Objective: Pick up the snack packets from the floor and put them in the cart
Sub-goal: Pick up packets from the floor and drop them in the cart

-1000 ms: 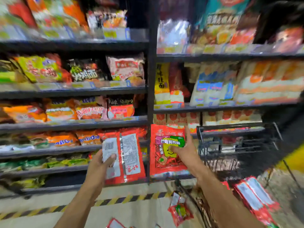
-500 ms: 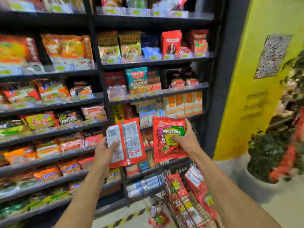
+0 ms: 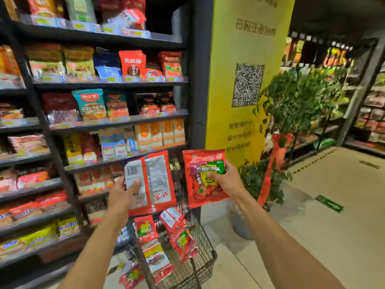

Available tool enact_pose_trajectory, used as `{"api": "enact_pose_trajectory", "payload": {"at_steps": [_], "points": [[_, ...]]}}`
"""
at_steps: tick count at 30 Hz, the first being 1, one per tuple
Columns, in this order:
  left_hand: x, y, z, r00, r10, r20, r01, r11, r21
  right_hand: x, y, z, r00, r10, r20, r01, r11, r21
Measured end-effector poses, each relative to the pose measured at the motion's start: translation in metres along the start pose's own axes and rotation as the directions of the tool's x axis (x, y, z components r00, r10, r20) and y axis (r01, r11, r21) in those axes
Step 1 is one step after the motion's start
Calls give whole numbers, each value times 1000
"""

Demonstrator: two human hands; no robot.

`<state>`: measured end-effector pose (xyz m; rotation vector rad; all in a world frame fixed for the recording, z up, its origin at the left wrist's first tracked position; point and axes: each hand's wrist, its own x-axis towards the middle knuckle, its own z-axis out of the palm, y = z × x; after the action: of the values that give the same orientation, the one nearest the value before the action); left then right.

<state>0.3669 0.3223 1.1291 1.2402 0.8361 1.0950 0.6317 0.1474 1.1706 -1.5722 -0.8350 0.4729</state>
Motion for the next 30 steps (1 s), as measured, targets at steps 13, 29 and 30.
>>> {"api": "enact_pose_trajectory", "payload": {"at_steps": [13, 29, 30], "points": [[22, -58, 60, 991, -104, -81, 107, 994, 37, 60, 76, -43, 989, 134, 65, -135, 991, 11], [128, -201, 36, 914, -304, -269, 330, 943, 54, 203, 220, 58, 895, 351, 275, -336, 936, -103], [133, -211, 35, 905, -318, -284, 344, 938, 47, 212, 231, 63, 884, 362, 296, -347, 932, -104]]}}
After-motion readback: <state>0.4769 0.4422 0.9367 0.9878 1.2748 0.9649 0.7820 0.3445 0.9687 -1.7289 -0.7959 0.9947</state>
